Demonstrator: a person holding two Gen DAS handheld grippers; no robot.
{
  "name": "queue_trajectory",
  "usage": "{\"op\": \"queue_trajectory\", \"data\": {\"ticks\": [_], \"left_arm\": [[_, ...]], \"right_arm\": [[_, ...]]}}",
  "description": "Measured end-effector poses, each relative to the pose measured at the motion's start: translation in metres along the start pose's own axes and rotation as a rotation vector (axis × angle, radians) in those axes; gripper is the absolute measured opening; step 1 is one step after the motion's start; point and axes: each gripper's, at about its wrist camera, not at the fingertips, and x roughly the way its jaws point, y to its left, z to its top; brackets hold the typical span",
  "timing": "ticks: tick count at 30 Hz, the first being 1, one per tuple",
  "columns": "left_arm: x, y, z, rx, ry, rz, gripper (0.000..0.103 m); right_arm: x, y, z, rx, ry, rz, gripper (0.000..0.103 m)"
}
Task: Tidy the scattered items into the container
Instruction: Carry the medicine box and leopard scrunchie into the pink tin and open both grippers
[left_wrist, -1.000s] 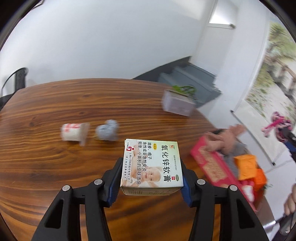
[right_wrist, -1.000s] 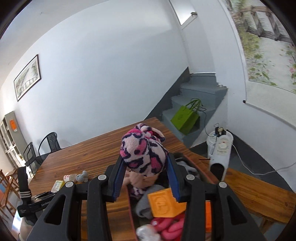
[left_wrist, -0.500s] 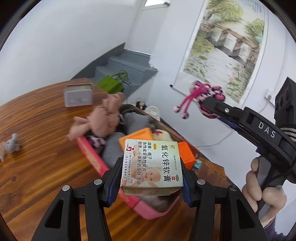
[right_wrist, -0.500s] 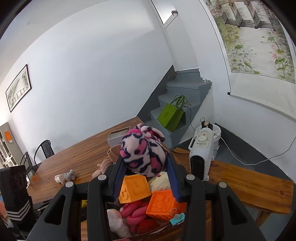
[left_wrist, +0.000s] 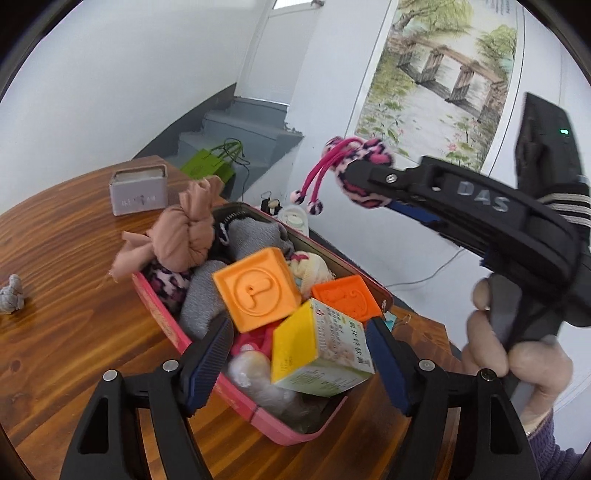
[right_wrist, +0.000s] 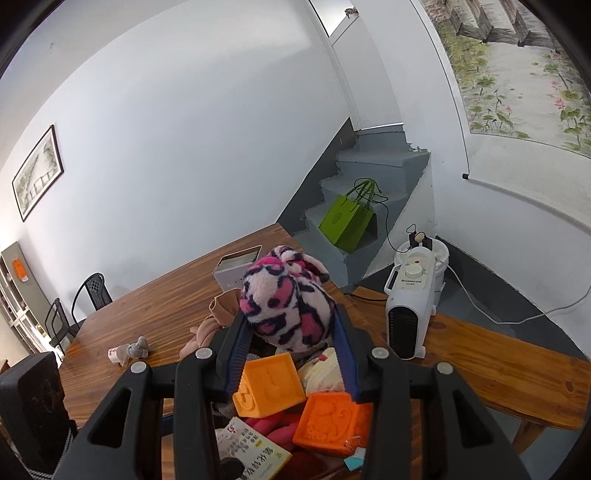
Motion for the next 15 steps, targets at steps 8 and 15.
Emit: {"op": "queue_trajectory", "data": {"ticks": [8, 15], "left_arm": [[-0.029, 0.039, 0.004, -0.057, -0.045, 0.070, 0.077], [-0.062, 0.084, 0.009, -0.140, -0.109, 0.144, 0.087]], "right_arm": [[0.054, 0.018, 0.016, -0.065, 0.093, -0.027, 0.047], [0.109, 0.028, 0.009, -0.129, 0.298, -0.024, 0.052]]}}
